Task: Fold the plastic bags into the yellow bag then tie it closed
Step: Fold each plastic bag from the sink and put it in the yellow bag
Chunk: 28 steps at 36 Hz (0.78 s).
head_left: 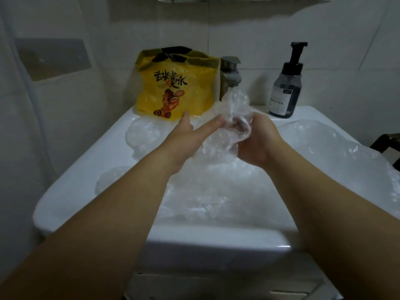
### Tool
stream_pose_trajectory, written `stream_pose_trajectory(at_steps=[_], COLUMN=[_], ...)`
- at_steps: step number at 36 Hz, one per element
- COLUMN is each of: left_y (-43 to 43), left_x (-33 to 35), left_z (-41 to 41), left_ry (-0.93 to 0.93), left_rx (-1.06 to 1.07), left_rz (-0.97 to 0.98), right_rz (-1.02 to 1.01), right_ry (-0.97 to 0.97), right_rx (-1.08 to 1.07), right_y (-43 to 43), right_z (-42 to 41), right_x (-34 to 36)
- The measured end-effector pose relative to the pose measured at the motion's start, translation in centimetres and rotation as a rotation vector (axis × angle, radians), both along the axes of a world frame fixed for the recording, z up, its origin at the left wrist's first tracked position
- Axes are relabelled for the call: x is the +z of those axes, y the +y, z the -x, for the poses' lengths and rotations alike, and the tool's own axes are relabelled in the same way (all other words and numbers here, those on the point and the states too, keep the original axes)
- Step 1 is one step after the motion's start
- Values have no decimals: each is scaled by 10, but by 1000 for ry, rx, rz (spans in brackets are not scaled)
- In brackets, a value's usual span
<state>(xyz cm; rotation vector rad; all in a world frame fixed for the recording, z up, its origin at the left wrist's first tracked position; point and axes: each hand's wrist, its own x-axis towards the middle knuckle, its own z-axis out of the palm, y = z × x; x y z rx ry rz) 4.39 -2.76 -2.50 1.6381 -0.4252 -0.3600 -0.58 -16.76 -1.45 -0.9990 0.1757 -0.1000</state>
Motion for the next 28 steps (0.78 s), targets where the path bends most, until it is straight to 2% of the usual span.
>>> stream_pose_trajectory(at_steps=[2,3,6,10,13,16,19,21,25,28], left_y=[-3,-3,-6,-1,2,3,2,3,5,4], left_x=[-9,-14,-22,-23,-22,-19,-18,-17,-17,-16], left_z=[-11,-15,-19,-24,-27,-21,-13,-10,-10,-11], left_ry=[75,69,-68,-124,-132,-122,-87,-42,34,82], left_rx=[-39,-64,25,244,318,250,158,99,33,28], left_rz=[70,39,-16,75,111,163,152,154,164,126], right_rz=[47,70,62,226,424,515,685,711,555,525], right_ry=[32,38,67,156,121,110,202,221,71,73], right_rx=[48,51,20,-238,-451,-222,4,2,-164,-198], right_y=[-1,-1,-1,1,-2,1,11,15,7,4], right_z=[-1,-3,-5,-9,-10,-5,-4,-6,-6,-2], right_x=[-5,-7,-9,-10,-10,-12,-19,-23,-20,-16])
